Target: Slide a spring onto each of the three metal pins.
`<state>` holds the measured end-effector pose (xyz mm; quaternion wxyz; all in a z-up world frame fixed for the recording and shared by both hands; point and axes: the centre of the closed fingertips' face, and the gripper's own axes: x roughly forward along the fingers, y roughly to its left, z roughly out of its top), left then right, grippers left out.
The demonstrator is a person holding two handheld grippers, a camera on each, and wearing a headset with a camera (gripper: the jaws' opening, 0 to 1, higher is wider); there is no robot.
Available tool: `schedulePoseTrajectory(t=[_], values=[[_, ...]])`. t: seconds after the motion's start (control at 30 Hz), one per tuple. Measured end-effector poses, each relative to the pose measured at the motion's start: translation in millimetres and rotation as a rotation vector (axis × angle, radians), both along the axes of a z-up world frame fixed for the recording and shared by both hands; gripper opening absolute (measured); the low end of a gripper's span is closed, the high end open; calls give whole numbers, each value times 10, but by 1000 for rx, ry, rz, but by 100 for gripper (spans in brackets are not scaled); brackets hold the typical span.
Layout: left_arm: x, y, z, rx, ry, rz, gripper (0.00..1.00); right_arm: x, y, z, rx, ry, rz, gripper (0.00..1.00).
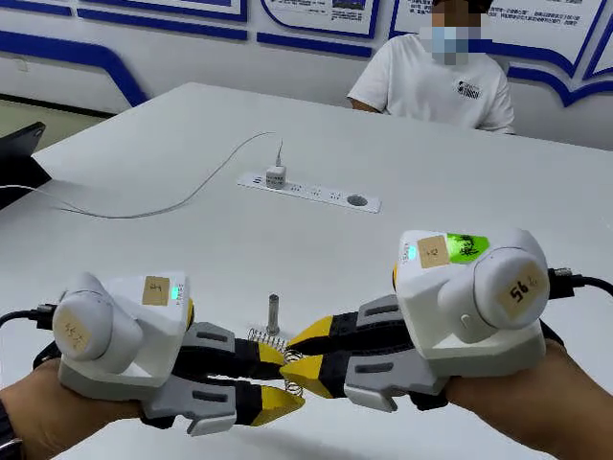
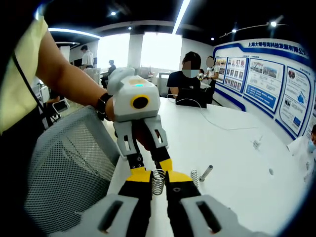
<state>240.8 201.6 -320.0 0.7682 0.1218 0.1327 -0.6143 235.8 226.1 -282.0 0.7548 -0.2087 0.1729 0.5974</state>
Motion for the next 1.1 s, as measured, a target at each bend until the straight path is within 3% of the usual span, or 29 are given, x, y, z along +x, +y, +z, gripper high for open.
schedulePoseTrajectory(t=[0.43,1.1], values=[[130,187,52,-46,33,104,24,94,-143,18,-4,-5,-40,11],[272,448,100,-67,33,212,34,326,-448,81,4,-23,-140,11]])
